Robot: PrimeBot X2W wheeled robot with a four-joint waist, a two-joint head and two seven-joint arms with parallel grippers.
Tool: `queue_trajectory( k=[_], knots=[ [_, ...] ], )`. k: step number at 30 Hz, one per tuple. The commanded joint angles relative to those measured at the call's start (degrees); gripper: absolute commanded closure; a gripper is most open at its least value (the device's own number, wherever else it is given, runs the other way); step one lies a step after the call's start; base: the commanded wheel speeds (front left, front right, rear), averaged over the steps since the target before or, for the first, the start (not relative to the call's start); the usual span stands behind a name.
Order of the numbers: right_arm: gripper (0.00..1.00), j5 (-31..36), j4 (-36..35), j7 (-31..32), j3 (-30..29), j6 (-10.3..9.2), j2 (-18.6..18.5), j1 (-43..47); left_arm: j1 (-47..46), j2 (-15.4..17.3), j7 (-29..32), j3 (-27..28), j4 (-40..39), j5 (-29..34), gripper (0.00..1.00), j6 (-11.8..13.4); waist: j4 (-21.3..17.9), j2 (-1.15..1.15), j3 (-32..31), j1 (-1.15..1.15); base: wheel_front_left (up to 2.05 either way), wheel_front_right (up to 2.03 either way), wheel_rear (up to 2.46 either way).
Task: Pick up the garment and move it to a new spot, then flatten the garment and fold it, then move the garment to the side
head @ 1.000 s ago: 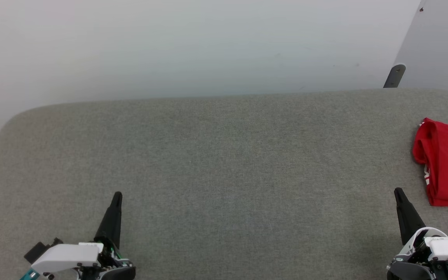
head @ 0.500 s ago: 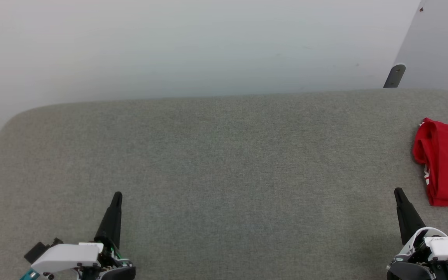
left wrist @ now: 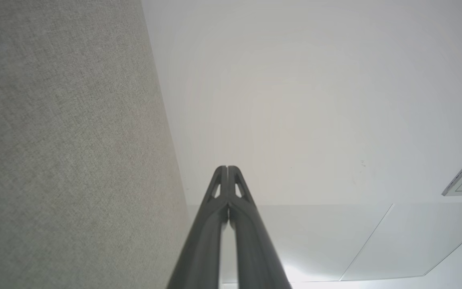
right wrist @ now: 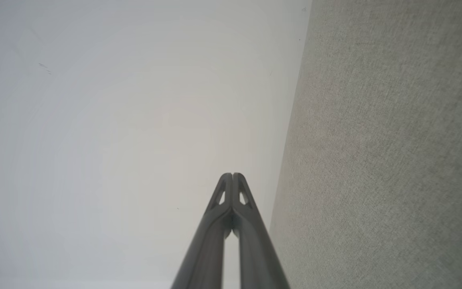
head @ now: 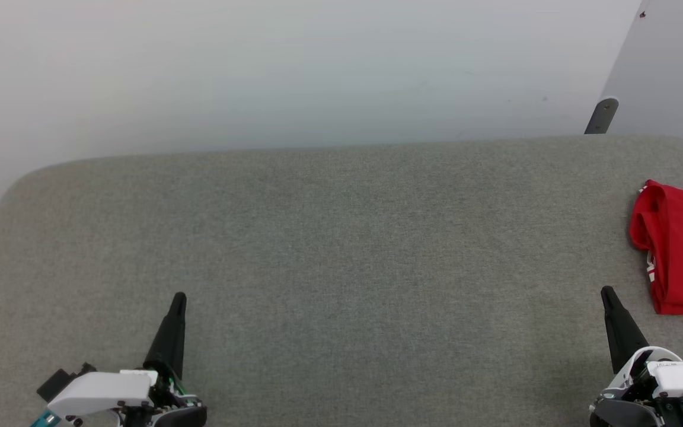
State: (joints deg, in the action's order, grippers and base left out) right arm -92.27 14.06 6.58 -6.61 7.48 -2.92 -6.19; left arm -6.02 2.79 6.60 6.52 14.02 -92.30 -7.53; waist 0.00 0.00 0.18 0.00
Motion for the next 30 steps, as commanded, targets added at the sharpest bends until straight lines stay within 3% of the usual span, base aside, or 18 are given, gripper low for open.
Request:
queue_trajectory(
  k=[1, 30],
  knots=[
    [1.0, -0.3, -0.1, 0.1, 0.0, 0.02, 0.2, -0.1, -0.5, 0.0, 0.1, 0.1, 0.1, -0.2, 1.0, 0.1, 0.0, 0.0, 0.0, 0.0, 0.0, 0.0, 0.0],
    [1.0, -0.3, -0.1, 0.1, 0.0, 0.02, 0.2, -0.1, -0.5, 0.0, 0.1, 0.1, 0.1, -0.2, 1.0, 0.1, 0.0, 0.0, 0.0, 0.0, 0.0, 0.0, 0.0]
  ],
)
